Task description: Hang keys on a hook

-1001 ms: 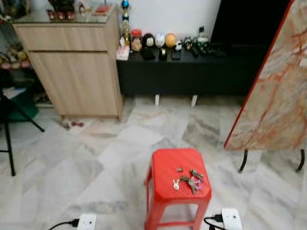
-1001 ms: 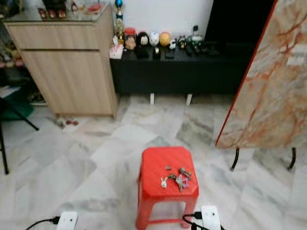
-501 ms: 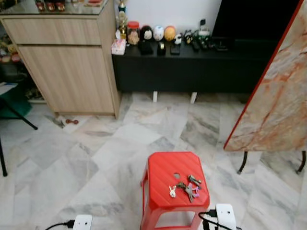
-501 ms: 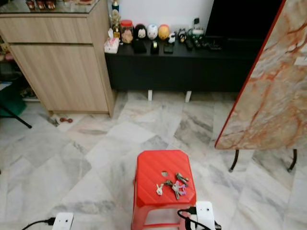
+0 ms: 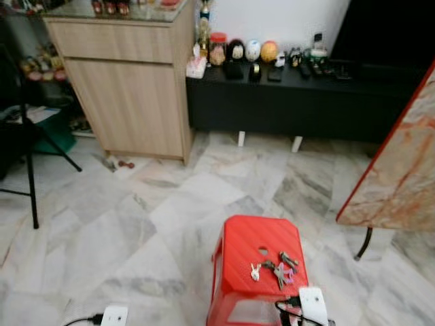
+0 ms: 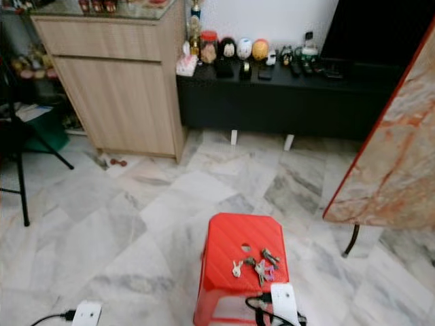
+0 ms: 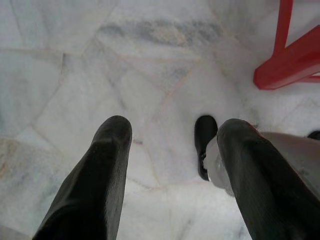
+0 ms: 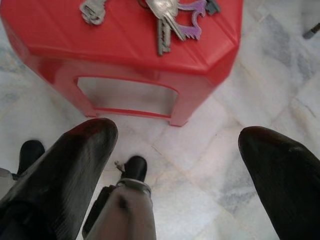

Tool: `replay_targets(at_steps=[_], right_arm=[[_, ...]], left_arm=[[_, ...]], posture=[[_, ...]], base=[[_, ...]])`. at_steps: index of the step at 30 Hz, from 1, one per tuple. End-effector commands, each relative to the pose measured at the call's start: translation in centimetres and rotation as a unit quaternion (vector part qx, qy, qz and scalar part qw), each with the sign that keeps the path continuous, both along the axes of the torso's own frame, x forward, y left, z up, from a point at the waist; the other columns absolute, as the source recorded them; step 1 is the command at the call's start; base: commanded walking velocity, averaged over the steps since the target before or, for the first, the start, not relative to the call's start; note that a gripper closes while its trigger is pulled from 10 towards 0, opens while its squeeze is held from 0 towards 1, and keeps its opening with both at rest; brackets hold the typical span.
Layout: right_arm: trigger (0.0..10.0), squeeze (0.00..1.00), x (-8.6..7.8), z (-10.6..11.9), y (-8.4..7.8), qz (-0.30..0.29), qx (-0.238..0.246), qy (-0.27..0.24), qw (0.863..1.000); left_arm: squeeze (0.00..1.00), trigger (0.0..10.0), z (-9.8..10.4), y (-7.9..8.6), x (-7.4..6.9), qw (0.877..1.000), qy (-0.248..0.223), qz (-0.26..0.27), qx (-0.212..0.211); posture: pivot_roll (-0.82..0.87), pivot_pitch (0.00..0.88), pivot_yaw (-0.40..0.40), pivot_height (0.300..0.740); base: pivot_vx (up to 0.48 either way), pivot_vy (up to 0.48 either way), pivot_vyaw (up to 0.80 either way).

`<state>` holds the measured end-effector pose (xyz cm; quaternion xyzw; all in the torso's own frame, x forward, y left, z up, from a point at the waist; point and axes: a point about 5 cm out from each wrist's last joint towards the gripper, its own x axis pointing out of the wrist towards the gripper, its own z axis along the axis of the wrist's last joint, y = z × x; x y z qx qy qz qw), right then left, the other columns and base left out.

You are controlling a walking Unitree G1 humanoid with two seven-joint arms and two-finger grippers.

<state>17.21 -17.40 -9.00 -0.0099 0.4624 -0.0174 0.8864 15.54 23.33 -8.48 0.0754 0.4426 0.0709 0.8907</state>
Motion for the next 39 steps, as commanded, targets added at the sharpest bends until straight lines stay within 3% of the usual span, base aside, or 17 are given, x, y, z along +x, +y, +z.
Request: replay_targets(at_steps=[1, 9, 15, 25, 39], right_arm=[[10.0, 0.0, -0.49, -0.2, -0.4, -0.007, -0.002, 0.009, 1.0], [10.0, 0.0, -0.61, -0.26, -0.4, -0.006, -0.003, 0.012, 1.0], [10.0, 0.0, -0.26, -0.14, 0.22, 0.014, -0.009, 0.004, 1.0], [10.0, 0.0, -0.3, -0.13, 0.08, -0.005, 0.002, 0.001, 1.0], [10.0, 0.0, -0.26, -0.03, -0.35, -0.016, 0.006, -0.008, 1.0]], left_arm=[[0.0, 10.0, 0.04, -0.31, 0.24, 1.0, -0.004, -0.006, 0.001], [0.0, 10.0, 0.05, -0.39, 0.28, 1.0, -0.007, -0.005, 0.001], [0.0, 10.0, 0.09, -0.39, 0.33, 1.0, -0.01, -0.005, 0.001], [0.0, 10.0, 0.13, -0.46, 0.43, 1.0, -0.013, -0.007, 0.002], [0.0, 10.0, 0.18, -0.52, 0.48, 1.0, -0.018, -0.008, 0.004]], posture=[[0.11, 0.025, -0.066, 0.74], [0.11, 0.027, -0.067, 0.74], [0.11, 0.03, -0.067, 0.74], [0.11, 0.032, -0.066, 0.74], [0.11, 0.035, -0.065, 0.74]], base=[[0.0, 0.0, 0.0], [0.0, 0.0, 0.0], [0.284, 0.0, 0.09], [0.305, 0.0, 0.12], [0.0, 0.0, 0.0]])
